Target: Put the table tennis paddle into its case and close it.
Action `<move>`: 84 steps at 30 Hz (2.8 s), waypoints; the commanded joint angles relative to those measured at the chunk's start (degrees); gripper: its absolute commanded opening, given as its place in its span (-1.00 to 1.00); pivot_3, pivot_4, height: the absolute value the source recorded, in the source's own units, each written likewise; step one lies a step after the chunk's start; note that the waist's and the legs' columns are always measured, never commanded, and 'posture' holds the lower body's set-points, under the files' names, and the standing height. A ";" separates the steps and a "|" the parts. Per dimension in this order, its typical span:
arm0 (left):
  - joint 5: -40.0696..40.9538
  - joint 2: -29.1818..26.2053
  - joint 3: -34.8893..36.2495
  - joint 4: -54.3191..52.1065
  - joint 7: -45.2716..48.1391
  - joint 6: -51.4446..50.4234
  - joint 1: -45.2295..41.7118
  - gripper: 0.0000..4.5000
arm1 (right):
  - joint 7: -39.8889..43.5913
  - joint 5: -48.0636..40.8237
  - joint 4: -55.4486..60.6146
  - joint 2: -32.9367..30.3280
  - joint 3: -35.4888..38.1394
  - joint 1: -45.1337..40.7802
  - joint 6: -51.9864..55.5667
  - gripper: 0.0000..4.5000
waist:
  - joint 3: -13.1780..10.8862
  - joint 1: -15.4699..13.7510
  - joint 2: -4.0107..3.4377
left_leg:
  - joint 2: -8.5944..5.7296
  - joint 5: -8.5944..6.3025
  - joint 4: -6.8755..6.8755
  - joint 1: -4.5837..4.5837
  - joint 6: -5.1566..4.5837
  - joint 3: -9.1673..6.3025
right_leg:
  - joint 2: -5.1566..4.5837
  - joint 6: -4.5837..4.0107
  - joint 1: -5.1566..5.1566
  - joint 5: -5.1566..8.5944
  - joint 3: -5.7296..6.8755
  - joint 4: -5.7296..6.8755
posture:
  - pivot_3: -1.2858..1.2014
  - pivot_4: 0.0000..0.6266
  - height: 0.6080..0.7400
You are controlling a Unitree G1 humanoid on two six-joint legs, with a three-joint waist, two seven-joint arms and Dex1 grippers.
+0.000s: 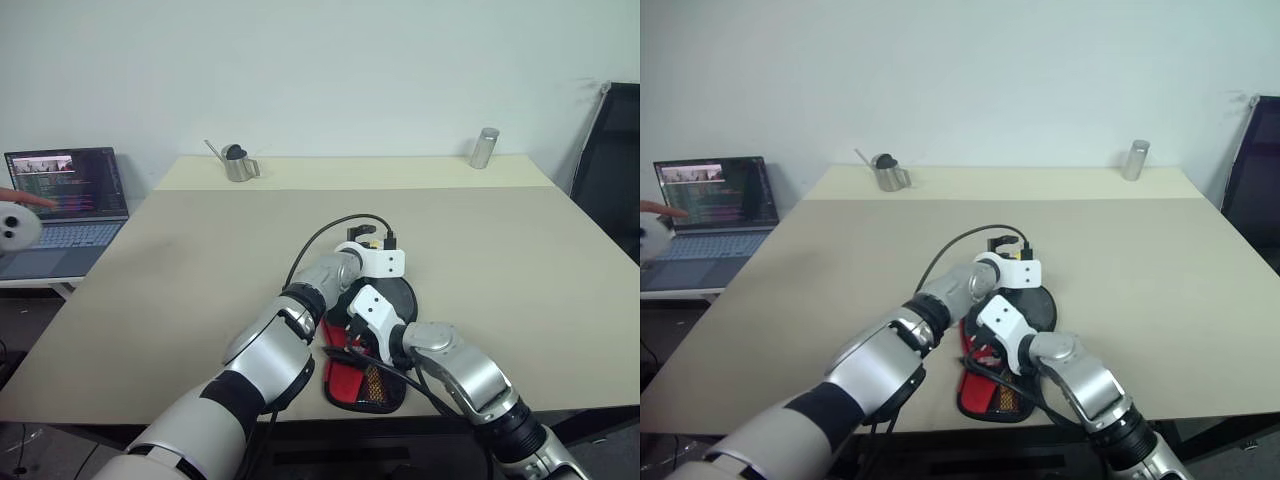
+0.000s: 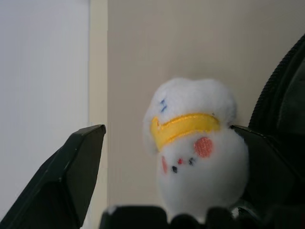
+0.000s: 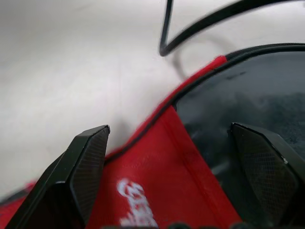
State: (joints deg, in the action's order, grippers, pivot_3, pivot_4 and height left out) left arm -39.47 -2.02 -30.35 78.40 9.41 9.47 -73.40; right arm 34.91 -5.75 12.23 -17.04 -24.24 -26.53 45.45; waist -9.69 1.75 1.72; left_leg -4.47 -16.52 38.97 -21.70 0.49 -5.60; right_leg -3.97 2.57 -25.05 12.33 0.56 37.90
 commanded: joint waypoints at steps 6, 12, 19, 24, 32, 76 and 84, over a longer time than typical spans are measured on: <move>10.71 -6.37 8.44 -4.54 20.08 9.04 -2.76 0.99 | 5.30 -3.81 8.40 -7.97 7.16 -1.56 0.17 1.00 | -0.05 -0.02 0.03 | 0.00 0.00 0.00 -0.14 0.00 -0.01 | -0.01 0.00 -0.08 0.00 0.02 -0.08 | 0.03 -0.52 1.00; 21.87 -11.93 15.47 -11.80 38.98 13.12 -1.33 0.99 | 12.67 -11.19 15.64 -16.27 13.98 -0.28 1.59 1.00 | -0.08 -0.12 0.04 | 0.03 0.00 0.00 -0.28 0.00 -0.01 | -0.02 0.00 -0.14 0.00 0.05 -0.21 | 0.03 -0.52 1.00; 34.88 -18.41 21.02 -25.13 57.52 9.55 6.00 0.99 | 19.34 -18.20 15.70 -25.44 22.94 0.91 -0.28 1.00 | -0.08 -0.05 0.03 | 0.10 -0.04 0.00 -0.24 -0.08 0.00 | -0.05 -0.01 -0.10 0.00 0.03 -0.28 | 0.03 -0.52 1.00; 39.84 -18.47 20.10 -36.03 65.37 0.28 14.17 0.99 | 20.46 -20.12 5.78 -26.89 25.53 -6.19 0.10 1.00 | -0.09 0.02 0.03 | 0.05 -0.07 0.06 -0.23 -0.16 0.03 | -0.02 -0.01 -0.01 0.00 0.03 -0.24 | 0.03 -0.52 1.00; 34.40 -12.43 15.13 -36.80 54.99 -6.66 25.27 0.99 | 27.39 -3.35 -19.04 -28.80 11.07 -25.05 -20.08 1.00 | -0.08 0.10 0.01 | 0.08 -0.06 0.06 -0.14 -0.18 0.13 | -0.02 -0.02 -0.03 -0.01 -0.03 -0.17 | 0.03 -0.52 1.00; 33.19 -16.33 13.44 -56.13 40.84 -22.24 40.47 0.99 | -17.87 42.97 -86.82 6.40 -8.89 -47.21 -62.66 1.00 | 0.43 1.51 -0.71 | 0.12 -0.10 -0.22 0.99 -0.09 0.02 | 0.03 -0.12 0.89 0.03 -0.25 -0.19 | 0.03 -0.52 1.00; 33.15 -16.21 12.85 -58.03 39.66 -23.32 41.28 0.99 | -21.40 44.71 -88.75 8.15 -9.42 -46.55 -59.76 1.00 | 0.45 1.49 -0.74 | 0.11 -0.10 -0.23 1.01 -0.08 -0.01 | 0.03 -0.14 0.90 0.04 -0.25 -0.19 | 0.03 -0.52 1.00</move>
State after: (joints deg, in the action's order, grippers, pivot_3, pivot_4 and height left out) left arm -4.37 -17.30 -14.81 18.55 48.84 -11.77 -34.33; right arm 13.98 38.82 -76.36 -8.96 -33.84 -71.78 -14.99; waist -9.24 3.24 0.98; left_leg -4.35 -16.62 38.74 -20.69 0.41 -5.63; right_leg -3.93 2.43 -24.15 12.37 0.32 37.71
